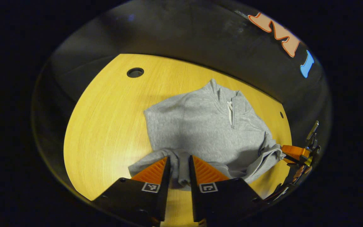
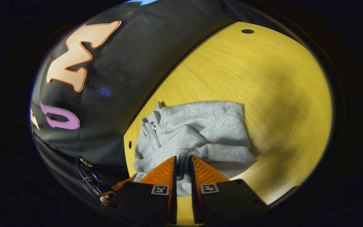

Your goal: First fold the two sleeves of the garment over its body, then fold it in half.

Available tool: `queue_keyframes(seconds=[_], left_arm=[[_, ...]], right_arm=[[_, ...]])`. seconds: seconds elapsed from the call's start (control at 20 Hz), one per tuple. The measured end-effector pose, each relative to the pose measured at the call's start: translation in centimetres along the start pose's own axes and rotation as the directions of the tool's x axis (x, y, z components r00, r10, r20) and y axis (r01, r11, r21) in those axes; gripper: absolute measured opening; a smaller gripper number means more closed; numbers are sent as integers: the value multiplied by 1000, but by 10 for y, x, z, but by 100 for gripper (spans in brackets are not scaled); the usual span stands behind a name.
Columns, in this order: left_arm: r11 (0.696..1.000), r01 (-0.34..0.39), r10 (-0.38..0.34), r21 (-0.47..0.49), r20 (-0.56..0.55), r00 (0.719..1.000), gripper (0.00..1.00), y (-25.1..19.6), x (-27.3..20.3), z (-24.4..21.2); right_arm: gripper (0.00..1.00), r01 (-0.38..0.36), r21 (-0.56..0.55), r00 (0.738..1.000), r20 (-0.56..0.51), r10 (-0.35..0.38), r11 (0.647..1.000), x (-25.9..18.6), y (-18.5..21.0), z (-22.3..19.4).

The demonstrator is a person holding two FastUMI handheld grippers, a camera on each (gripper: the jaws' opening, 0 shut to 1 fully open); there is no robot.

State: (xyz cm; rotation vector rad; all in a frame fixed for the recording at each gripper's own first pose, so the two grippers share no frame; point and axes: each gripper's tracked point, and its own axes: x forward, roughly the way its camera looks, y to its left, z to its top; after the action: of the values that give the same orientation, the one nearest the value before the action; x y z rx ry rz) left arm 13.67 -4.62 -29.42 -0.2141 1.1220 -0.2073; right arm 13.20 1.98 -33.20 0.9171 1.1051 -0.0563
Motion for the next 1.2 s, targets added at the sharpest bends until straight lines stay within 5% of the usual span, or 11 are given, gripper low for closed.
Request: queue_keyframes(seconds=[0.1,0.15,0.25,0.3,0.6,0.85,1.0,1.2], left_arm=[[997,-64,60,37,97,993,47,6,-3,27],[993,-102,91,66,157,983,51,9,-9,43],[980,-170,137,108,261,955,84,10,-26,68],[976,-184,139,117,314,939,99,6,-34,77],[981,-192,136,23,624,769,95,-28,-120,104],[949,-312,175,38,760,625,94,-42,-187,69],[938,-341,168,59,784,597,95,-51,-213,40],[940,-331,124,87,815,565,95,-59,-243,16]], right_arm=[[36,-42,-51,997,59,45,998,-7,17,14],[62,-29,-106,993,115,41,994,-8,19,24],[98,26,-214,975,223,23,977,-15,20,42],[98,39,-249,963,269,30,968,-24,23,50],[98,142,-433,846,520,119,890,-99,33,87],[98,270,-642,729,624,283,718,-166,54,79],[96,309,-707,679,633,373,636,-200,70,55],[98,310,-721,640,641,425,620,-227,81,21]])
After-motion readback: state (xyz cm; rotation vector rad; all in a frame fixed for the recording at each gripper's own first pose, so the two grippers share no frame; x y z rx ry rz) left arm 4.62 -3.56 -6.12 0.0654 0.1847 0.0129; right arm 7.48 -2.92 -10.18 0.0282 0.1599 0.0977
